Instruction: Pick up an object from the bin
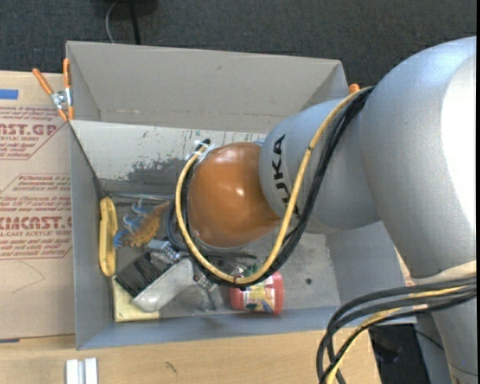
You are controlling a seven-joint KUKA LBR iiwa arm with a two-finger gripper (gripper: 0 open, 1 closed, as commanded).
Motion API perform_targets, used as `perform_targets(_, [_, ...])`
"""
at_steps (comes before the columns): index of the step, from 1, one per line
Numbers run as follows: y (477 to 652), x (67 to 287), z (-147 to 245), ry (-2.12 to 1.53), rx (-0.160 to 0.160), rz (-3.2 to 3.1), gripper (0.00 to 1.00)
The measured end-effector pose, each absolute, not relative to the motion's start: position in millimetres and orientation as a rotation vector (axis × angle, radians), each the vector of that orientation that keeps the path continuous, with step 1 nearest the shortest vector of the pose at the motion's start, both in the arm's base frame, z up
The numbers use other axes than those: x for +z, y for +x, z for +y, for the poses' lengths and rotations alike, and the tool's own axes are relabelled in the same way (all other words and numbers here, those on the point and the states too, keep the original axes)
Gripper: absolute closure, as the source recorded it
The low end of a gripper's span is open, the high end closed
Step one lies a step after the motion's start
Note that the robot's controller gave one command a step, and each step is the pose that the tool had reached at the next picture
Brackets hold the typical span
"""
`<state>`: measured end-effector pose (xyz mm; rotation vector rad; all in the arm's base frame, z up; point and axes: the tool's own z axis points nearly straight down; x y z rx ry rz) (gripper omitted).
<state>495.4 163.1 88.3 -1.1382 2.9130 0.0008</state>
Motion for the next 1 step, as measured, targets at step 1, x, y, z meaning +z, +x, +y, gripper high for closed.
perform_targets(1, [490.9, 76.0, 158.4, -1.086, 0.006, 2.92, 1.0])
